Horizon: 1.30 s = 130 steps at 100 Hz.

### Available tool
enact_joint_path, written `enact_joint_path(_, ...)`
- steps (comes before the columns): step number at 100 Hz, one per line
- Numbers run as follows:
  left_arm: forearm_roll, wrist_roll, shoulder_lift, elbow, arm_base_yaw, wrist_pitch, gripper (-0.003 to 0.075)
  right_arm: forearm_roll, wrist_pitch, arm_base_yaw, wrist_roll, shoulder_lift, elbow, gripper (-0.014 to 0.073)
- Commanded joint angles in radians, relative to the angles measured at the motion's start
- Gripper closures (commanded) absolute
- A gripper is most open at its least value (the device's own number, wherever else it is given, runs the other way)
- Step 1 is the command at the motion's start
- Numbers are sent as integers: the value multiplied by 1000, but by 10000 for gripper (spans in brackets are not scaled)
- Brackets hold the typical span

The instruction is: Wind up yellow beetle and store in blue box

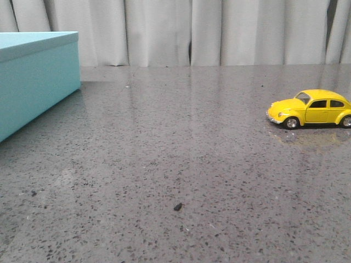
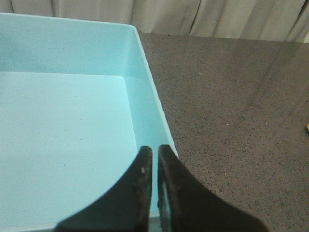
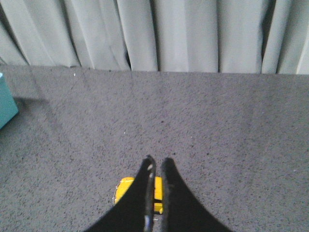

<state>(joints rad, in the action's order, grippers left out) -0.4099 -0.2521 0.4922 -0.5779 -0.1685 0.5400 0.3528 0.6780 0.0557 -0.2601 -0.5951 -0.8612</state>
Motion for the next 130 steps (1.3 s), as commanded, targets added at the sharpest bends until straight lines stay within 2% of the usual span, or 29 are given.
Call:
enact_joint_path(1, -21, -2, 21, -39, 1, -53, 739, 7, 12, -30, -24, -91, -104, 643)
enact_joint_path(34, -21, -2, 21, -39, 1, -53, 739, -33, 367, -141, -22, -488, -370, 643)
enact_joint_path(56, -21, -2, 21, -39, 1, -53, 739, -125, 466, -165, 40, -698, -450, 643)
enact_joint_path(81, -21, -2, 21, -39, 1, -43, 739, -125, 443, -167, 60, -815, -450, 642)
enact_joint_path(130, -21, -2, 21, -39, 1, -39, 739, -112, 356, -212, 84, -879, -452, 642)
